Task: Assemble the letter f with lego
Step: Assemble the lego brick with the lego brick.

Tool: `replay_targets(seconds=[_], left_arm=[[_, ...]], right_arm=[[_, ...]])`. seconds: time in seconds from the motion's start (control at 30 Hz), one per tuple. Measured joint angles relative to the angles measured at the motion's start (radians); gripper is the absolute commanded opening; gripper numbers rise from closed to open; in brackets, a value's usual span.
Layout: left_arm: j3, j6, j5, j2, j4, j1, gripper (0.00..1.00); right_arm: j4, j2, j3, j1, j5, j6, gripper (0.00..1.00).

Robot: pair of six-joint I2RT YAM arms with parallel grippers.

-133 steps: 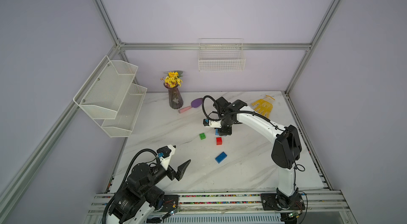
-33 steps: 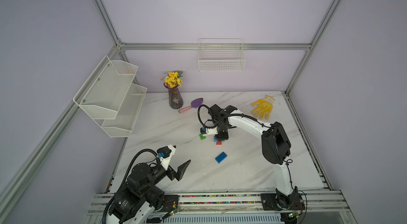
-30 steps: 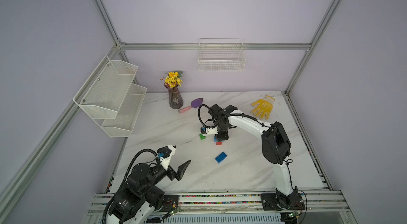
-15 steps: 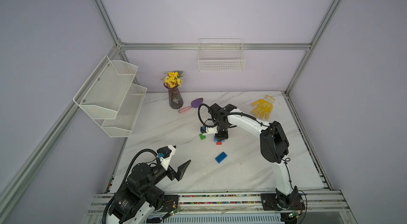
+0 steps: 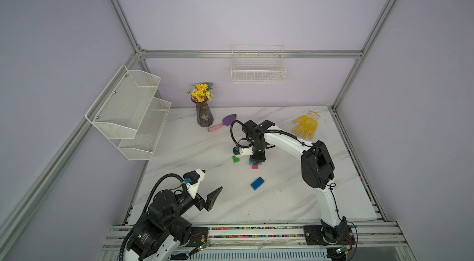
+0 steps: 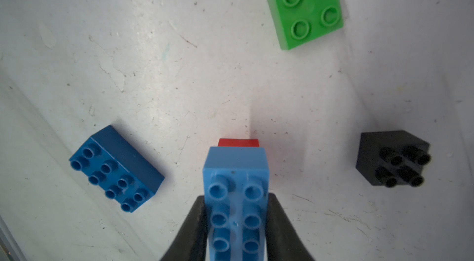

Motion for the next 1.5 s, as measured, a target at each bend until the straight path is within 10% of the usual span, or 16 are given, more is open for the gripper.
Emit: replay_targets(seconds=[0.6, 1.5], left_arm=[[0.000, 0.000, 0.002, 0.005, 0.000, 0.000, 1.00], [0.000, 0.000, 0.002, 0.010, 0.000, 0.000, 1.00]], right_arm=[[0.037, -0.047, -0.057, 0.029, 0.039, 0.032, 0.03], [0.031, -0.050, -0.056, 0.041, 0.015, 0.127, 0.42]])
